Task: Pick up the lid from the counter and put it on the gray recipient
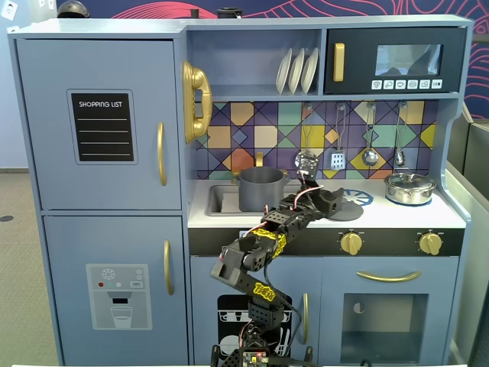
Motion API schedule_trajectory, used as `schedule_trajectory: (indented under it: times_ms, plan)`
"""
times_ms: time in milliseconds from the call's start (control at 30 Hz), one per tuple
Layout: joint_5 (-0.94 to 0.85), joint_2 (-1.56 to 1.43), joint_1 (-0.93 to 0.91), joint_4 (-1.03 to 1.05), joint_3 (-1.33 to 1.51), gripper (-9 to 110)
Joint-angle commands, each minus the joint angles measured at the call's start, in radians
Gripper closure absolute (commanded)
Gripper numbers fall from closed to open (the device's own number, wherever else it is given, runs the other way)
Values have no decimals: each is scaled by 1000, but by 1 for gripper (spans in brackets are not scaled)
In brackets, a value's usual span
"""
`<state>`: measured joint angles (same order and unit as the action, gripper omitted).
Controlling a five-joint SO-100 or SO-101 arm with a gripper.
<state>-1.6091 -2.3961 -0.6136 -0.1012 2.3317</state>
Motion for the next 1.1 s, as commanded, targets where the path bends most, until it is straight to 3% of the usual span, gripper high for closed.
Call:
schedule_trajectory:
  times_ms: [0,533,1067]
  plan:
    - [-11,57,-2,-86,-12,69]
    - [-15,341,15,-253,-107,69]
    - [25,551,23,-252,-275,73]
